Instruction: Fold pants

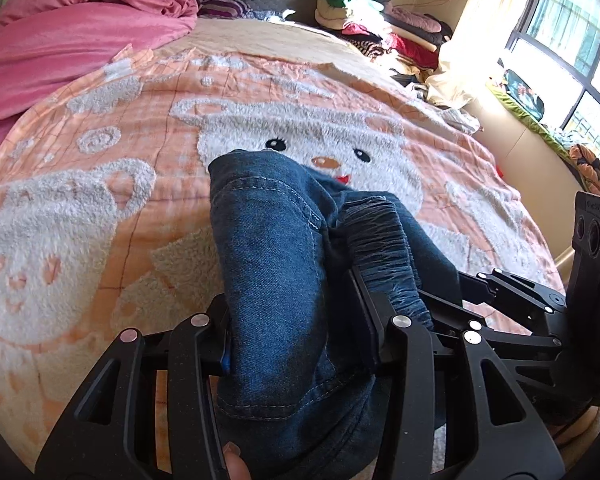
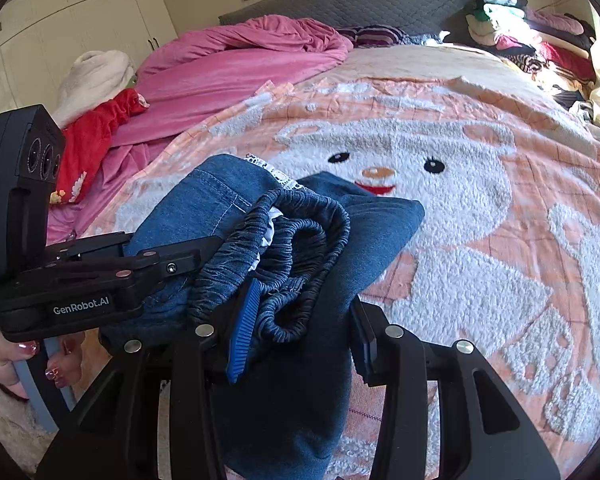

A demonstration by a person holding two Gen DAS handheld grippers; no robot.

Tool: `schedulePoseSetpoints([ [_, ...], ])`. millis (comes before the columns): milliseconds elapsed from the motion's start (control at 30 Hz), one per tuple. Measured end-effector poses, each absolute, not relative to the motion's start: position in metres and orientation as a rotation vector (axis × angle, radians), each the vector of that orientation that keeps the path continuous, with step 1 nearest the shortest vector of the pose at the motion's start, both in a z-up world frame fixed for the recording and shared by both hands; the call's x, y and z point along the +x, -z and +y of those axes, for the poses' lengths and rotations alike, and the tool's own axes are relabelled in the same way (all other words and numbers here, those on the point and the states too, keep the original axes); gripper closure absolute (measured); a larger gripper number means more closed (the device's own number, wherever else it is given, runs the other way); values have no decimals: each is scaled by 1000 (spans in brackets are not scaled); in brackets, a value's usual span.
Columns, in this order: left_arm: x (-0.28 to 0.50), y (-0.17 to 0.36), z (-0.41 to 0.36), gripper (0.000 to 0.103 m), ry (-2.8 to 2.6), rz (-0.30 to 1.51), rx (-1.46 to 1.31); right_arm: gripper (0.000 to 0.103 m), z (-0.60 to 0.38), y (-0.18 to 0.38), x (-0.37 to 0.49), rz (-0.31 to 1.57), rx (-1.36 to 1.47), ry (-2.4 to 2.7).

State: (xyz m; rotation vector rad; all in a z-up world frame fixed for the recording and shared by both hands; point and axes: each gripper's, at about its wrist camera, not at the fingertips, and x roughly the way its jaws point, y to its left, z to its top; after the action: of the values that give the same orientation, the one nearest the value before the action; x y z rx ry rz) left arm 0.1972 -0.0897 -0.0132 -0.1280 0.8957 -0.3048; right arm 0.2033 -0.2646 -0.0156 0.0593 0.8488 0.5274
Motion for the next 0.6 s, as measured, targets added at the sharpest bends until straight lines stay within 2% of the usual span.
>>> schedulePoseSetpoints([
  [100,196,26,-86,66,270,914,-103,60,-271,27,203,873,99,-513],
  [133,196,28,-84,66,262,920,-108,56,-273,29,203,881,110,-505],
  [233,194,33,-78,60,243,936,-114,48,-279,35,202,900,137,-481],
  [333,193,37,-76,53,231,944,-114,44,-282,41,200,919,138,-444],
  [400,190,39,-75,51,224,949,-114,42,-282,41,197,917,126,-429],
  [467,187,37,-74,50,220,943,-106,33,-280,38,192,913,94,-405],
  [600,175,31,-71,46,215,927,-98,29,-280,36,180,920,56,-377],
])
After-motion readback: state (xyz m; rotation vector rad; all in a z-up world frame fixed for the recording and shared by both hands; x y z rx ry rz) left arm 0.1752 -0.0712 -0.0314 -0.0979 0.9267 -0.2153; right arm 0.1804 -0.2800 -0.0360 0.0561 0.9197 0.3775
